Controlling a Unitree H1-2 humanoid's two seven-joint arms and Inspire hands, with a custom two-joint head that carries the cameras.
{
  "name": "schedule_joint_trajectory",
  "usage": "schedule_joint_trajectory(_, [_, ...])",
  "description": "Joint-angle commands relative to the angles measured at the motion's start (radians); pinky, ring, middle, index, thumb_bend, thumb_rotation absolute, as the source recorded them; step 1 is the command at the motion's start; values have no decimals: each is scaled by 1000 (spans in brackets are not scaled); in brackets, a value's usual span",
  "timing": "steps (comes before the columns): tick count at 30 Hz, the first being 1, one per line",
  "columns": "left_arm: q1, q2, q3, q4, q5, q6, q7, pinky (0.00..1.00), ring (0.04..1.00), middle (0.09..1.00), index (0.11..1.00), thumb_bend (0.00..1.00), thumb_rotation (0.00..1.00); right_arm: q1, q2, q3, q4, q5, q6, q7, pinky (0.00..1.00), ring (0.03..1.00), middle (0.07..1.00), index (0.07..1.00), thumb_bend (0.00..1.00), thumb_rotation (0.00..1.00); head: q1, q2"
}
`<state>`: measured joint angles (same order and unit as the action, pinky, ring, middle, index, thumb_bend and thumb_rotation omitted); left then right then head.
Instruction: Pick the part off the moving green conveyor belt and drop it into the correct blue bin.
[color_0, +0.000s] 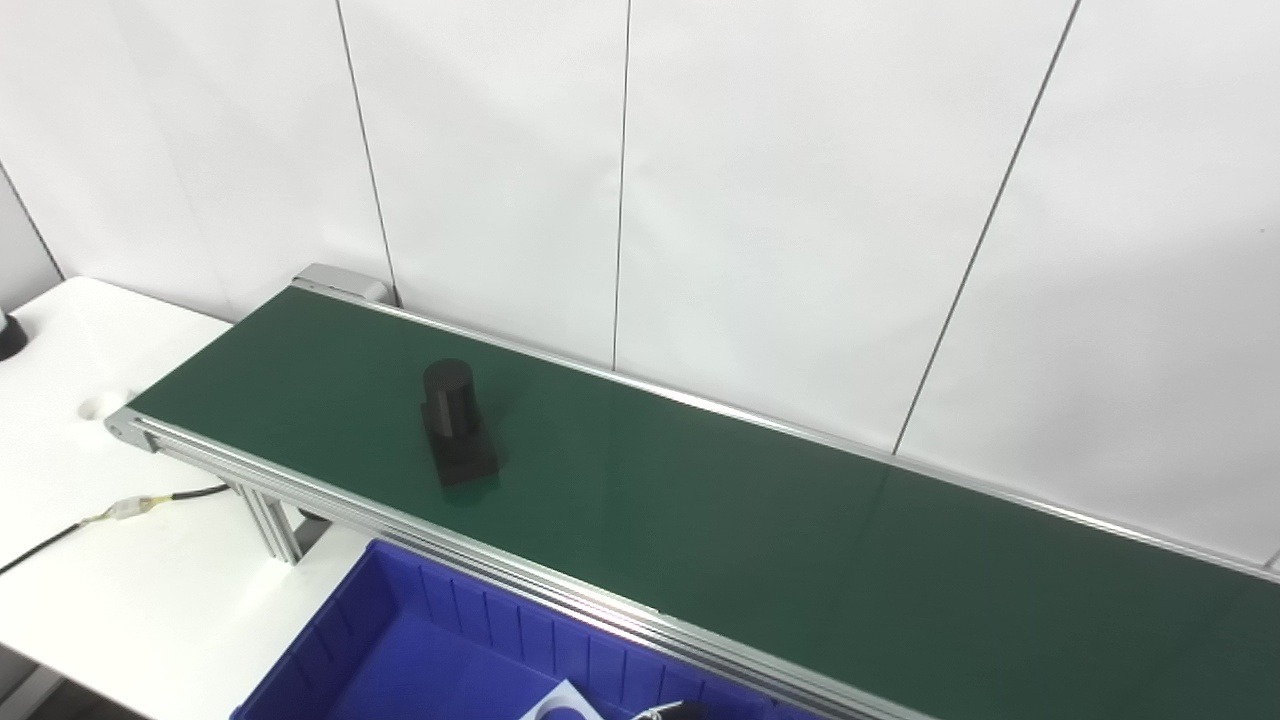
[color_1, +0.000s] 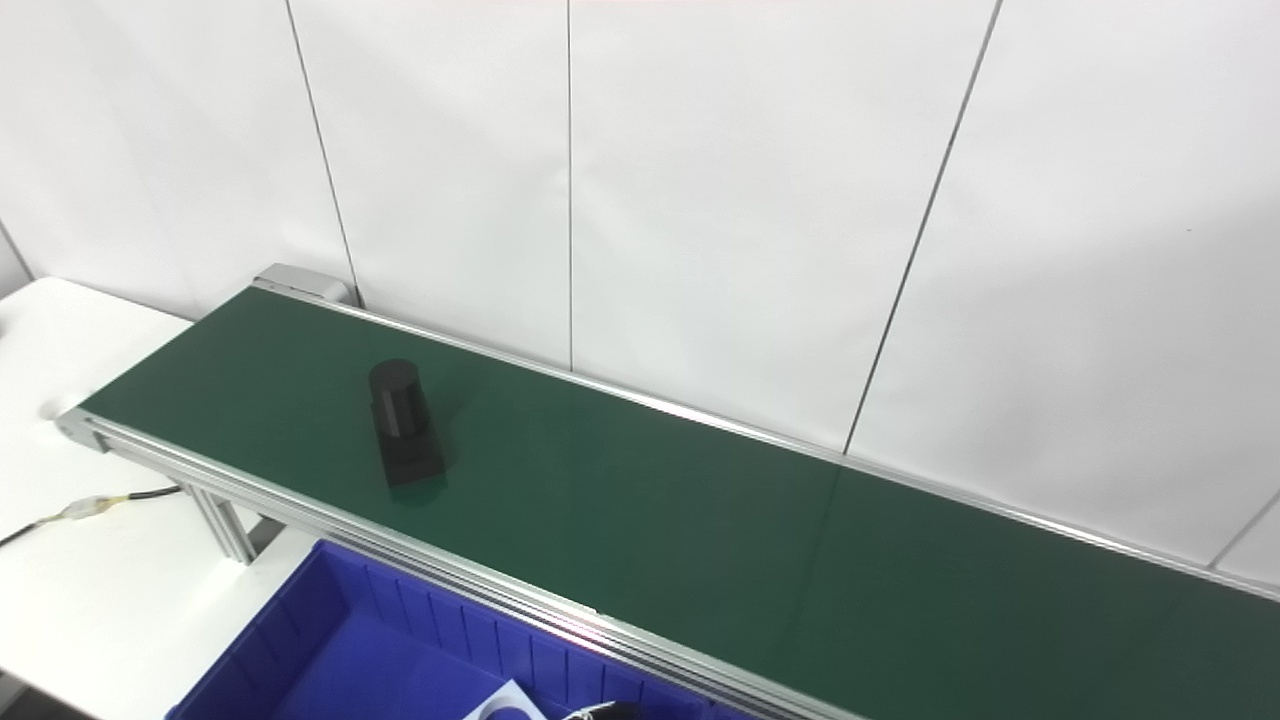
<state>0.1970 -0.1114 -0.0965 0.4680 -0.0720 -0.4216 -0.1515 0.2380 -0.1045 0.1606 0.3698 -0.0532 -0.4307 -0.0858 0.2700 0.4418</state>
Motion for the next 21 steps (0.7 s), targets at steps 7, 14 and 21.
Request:
schedule_joint_trajectory(7, [-3,-6,-8,-47,1,-23,-1,645,667,725,795,759,0,-10,-2,-5,-27,-5,-39,1,623,719,794,877,591,0,-8,16])
schedule_joint_trajectory(14, [5,-4,-9,-73,-6,-5,-7,644,675,730,796,753,0,-7,4,-1,-37,-7,-39,1,622,717,793,878,604,0,-33,29])
schedule_joint_trajectory(21, [32,4,-7,-127,-16,11,-14,643,672,730,809,738,0,3,12,17,-51,-24,-39,-15,612,716,788,865,632,0,-103,40])
